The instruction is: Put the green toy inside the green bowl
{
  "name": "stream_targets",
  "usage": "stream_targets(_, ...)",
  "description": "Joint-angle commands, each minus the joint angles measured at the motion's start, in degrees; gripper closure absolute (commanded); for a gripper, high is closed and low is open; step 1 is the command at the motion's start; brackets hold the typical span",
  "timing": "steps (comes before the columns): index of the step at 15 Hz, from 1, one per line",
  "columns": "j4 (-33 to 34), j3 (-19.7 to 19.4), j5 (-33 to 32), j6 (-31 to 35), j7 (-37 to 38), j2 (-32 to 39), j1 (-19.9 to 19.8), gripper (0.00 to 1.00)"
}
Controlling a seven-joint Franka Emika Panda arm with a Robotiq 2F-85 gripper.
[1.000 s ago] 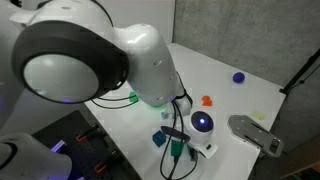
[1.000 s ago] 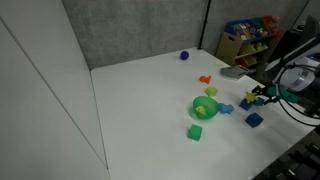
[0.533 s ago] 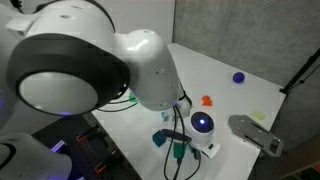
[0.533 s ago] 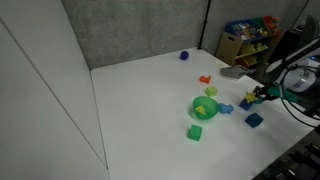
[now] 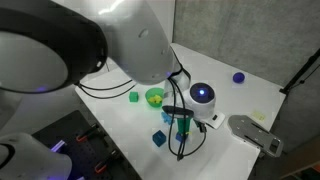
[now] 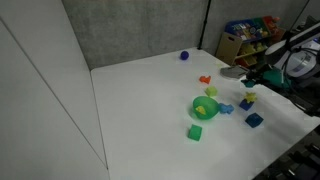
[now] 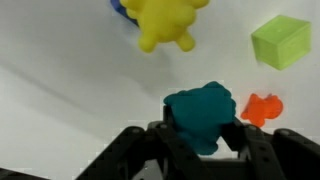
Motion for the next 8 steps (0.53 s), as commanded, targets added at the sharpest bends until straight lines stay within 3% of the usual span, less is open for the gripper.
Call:
stream_targets(1,-5.52,6.09,1.34,0.39,-0.91,-6.35,-3.01,0.77)
stream_targets(8,-14.57,14.30,2.23,-3.37,-1.52,-12.44,-4.30,0.77)
